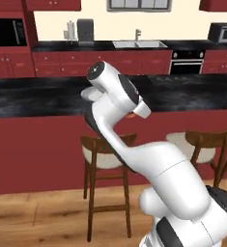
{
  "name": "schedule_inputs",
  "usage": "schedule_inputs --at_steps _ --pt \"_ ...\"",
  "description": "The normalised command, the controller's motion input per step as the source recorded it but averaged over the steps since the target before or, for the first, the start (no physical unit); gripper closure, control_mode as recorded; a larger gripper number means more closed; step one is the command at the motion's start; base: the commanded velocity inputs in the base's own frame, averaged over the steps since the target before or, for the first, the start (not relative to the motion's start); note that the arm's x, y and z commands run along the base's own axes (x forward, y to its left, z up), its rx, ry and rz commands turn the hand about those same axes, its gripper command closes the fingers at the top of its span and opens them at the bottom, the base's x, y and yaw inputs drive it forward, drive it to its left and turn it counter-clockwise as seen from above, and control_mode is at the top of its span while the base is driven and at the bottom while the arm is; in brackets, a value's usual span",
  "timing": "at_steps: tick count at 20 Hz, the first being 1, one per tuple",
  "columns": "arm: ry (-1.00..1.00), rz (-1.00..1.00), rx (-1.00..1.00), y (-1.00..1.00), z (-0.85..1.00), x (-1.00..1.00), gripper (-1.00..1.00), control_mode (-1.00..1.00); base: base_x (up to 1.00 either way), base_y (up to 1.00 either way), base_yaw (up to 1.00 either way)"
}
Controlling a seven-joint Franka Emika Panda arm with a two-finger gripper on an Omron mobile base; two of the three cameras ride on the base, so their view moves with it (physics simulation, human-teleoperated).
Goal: Take the cheese, shrimp, and mushroom from the fridge and place them on the plate on the dining counter to create an appetizer plate.
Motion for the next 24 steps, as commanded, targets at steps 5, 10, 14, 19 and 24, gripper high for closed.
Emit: schedule_inputs --at_steps 5,10,14,19,24 --pt "0.00 0.00 0.00 0.00 0.00 0.00 1.00 1.00 0.56 0.43 0.25" --pt "0.00 0.00 0.00 0.00 0.00 0.00 1.00 1.00 0.75 0.00 0.10" --pt "0.00 0.00 0.00 0.00 0.00 0.00 1.00 1.00 1.00 -0.01 0.04" --pt "0.00 0.00 0.00 0.00 0.00 0.00 1.00 1.00 1.00 0.00 0.01" --pt "0.00 0.00 0.00 0.00 0.00 0.00 1.00 1.00 0.98 0.00 0.00"
